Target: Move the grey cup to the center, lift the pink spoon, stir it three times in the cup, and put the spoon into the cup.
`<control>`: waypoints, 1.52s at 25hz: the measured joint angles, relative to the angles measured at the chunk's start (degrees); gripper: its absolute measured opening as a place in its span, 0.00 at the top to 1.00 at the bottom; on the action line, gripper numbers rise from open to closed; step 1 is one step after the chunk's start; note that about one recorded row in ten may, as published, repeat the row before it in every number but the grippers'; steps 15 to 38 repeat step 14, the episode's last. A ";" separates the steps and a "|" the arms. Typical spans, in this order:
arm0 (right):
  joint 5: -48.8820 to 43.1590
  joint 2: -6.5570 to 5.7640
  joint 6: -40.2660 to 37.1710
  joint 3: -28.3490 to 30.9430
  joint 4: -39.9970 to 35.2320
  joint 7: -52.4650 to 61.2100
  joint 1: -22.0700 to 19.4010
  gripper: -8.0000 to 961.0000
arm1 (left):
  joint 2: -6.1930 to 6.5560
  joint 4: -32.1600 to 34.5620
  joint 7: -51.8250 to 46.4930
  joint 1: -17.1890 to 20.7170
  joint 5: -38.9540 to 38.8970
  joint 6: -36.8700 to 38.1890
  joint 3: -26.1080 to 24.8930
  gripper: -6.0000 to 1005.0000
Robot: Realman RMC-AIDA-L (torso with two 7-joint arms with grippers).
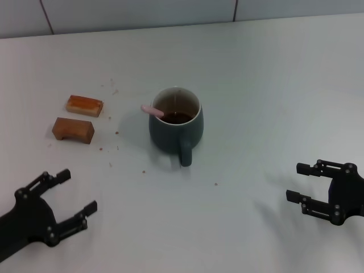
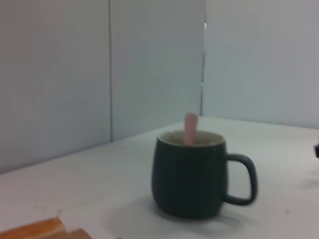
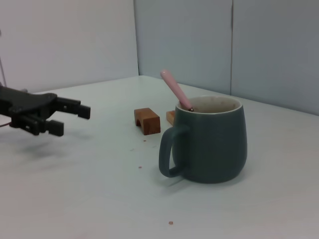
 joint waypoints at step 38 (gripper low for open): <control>0.00 0.00 -0.48 -0.39 0.04 0.36 0.52 0.35 | -0.09 0.38 -2.28 0.09 1.78 -1.89 -0.36 0.30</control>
